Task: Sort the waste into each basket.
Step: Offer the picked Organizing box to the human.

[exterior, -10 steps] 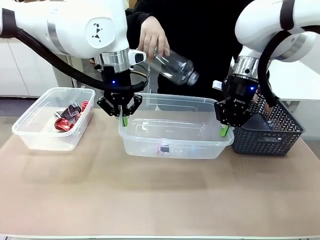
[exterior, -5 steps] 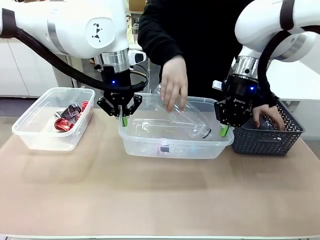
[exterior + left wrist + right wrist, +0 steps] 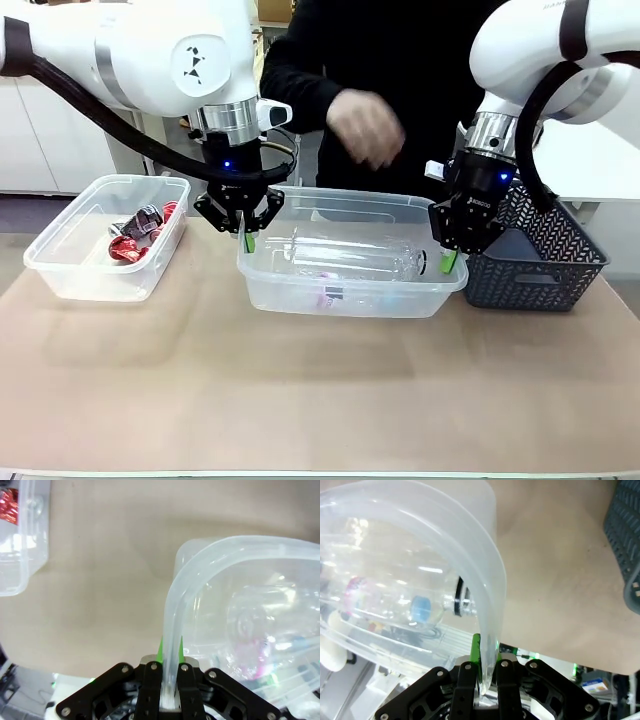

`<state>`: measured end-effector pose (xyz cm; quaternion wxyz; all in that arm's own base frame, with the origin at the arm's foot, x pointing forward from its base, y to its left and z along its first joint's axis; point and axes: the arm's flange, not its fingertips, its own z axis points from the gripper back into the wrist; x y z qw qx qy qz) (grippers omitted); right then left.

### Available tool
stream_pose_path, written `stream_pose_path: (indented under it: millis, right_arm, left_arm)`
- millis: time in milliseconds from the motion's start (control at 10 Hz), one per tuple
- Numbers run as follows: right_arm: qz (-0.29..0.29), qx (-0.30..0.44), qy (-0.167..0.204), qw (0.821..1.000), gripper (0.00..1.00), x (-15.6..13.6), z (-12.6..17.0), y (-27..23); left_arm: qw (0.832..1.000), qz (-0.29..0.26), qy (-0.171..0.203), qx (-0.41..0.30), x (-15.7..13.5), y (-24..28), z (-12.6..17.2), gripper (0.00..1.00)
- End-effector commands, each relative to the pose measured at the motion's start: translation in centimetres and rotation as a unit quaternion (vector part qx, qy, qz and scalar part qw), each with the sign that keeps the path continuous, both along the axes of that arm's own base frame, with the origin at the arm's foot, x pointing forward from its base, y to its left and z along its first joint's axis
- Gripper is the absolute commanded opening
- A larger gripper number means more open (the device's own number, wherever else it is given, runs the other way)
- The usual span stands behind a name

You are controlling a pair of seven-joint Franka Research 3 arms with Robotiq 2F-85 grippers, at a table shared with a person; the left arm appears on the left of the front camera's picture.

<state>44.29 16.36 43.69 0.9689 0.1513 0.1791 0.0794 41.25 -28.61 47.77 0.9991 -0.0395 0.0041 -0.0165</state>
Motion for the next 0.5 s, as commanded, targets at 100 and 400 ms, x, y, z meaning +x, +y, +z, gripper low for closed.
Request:
stream_pose_path:
  millis: [100,400]
  right_arm:
    - [0.002,0.005,-0.004,1.0,0.06,-0.35,0.46,0.19]
    - [0.002,0.005,-0.004,1.0,0.06,-0.35,0.46,0.19]
  left_arm:
    - [1.0,0.0,-0.002,0.0,0.04,0.01,0.02,0.04]
    - [1.0,0.0,-0.002,0.0,0.04,0.01,0.02,0.04]
